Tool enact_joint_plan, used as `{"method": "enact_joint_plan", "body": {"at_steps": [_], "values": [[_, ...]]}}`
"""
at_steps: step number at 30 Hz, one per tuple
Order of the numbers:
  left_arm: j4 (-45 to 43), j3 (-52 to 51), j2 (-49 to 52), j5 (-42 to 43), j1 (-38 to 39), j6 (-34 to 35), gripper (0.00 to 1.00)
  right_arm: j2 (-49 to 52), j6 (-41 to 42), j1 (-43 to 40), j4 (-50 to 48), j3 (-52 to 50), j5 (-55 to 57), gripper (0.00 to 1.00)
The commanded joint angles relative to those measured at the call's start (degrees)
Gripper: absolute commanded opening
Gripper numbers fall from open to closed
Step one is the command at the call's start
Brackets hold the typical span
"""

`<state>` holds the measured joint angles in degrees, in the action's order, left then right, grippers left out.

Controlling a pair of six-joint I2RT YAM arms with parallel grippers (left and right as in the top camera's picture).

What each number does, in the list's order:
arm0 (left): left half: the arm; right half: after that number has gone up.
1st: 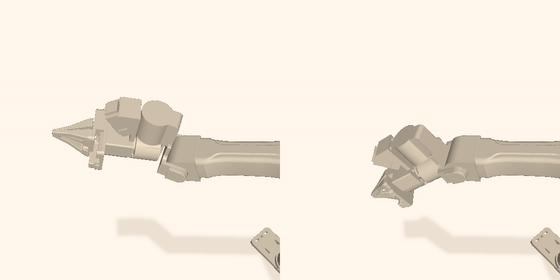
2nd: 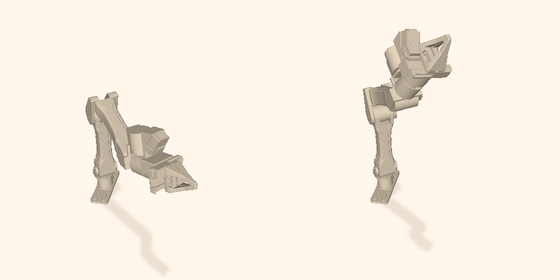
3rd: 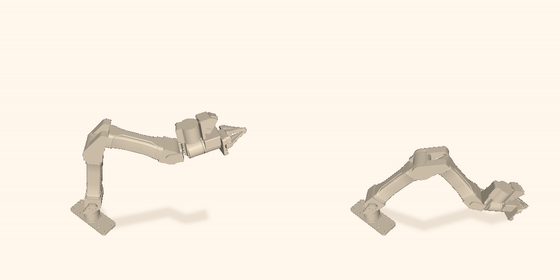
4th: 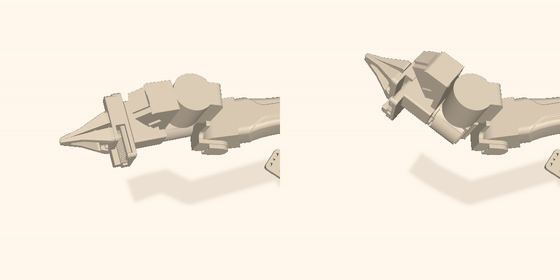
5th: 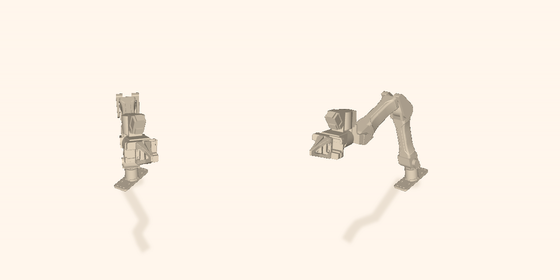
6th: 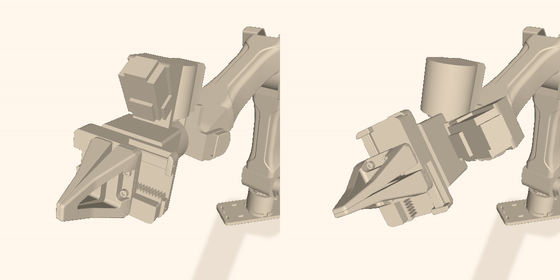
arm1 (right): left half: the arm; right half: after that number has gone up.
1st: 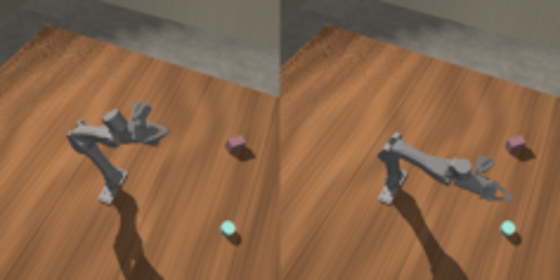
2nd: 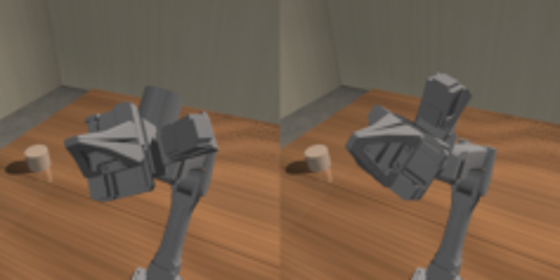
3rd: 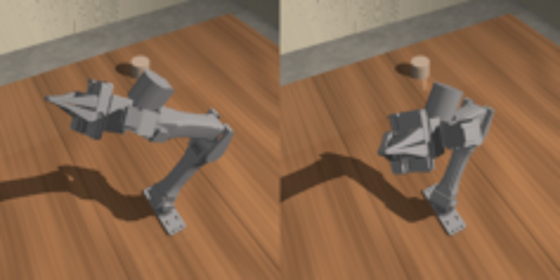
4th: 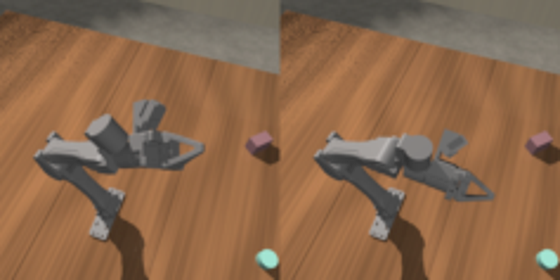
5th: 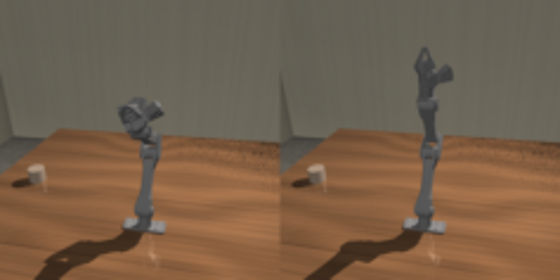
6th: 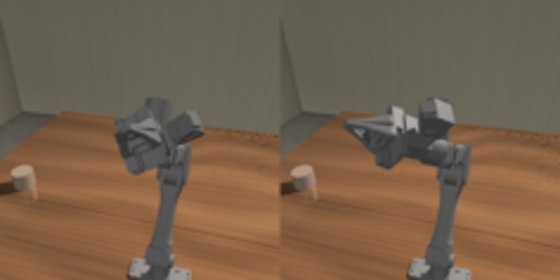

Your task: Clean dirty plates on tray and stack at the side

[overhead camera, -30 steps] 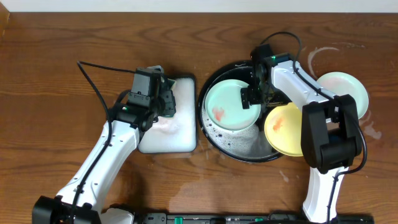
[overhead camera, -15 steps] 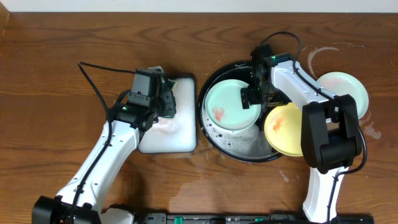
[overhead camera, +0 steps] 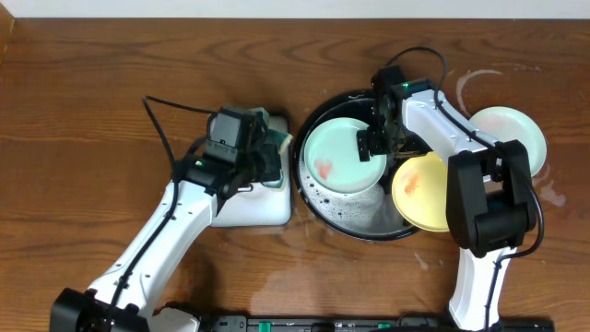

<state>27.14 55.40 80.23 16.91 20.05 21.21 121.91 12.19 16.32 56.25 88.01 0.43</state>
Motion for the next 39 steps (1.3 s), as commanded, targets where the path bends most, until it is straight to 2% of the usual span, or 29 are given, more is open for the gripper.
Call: {"method": "enact_joint_plan", "body": {"at_steps": [1, 2, 6, 10, 13, 18, 24, 29, 35, 39], "values": [[0.46, 7.61, -3.5, 1.29, -1.22, 0.13, 0.07, 0.74, -0.07, 0.28, -0.11, -0.44, 0.83, 0.99], [0.42, 8.98, -4.26, -0.66, -1.38, -0.7, 0.07, 0.74, -0.07, 0.28, -0.11, -0.44, 0.83, 0.99], [1.38, 7.69, -3.78, -18.01, -0.94, -1.16, 0.07, 0.74, -0.07, 0.28, -0.11, -0.44, 0.83, 0.99], [0.7, 2.73, 4.02, -24.3, -1.22, -1.25, 0.07, 0.74, -0.07, 0.28, -0.11, -0.44, 0.83, 0.99], [3.85, 4.85, 8.22, -27.3, -2.14, -3.78, 0.07, 0.74, -0.07, 0.28, -0.11, -0.44, 0.83, 0.99], [10.51, 12.33, 2.27, -26.36, -2.29, -3.54, 0.07, 0.74, -0.07, 0.28, -0.11, -0.44, 0.83, 0.99], [10.54, 13.46, -6.97, -26.16, -2.21, -3.5, 0.08, 0.74, -0.07, 0.28, -0.11, -0.44, 0.83, 0.99], [9.64, 9.92, -4.09, -22.45, -2.1, -2.91, 0.07, 0.74, -0.07, 0.28, -0.11, -0.44, 0.83, 0.99], [8.7, 8.26, 6.01, -22.12, -2.1, -2.93, 0.07, 0.74, -0.07, 0.28, -0.11, -0.44, 0.83, 0.99], [10.67, 10.97, 4.72, -21.86, -2.1, -2.93, 0.07, 0.74, -0.07, 0.28, -0.11, -0.44, 0.83, 0.99]]}}
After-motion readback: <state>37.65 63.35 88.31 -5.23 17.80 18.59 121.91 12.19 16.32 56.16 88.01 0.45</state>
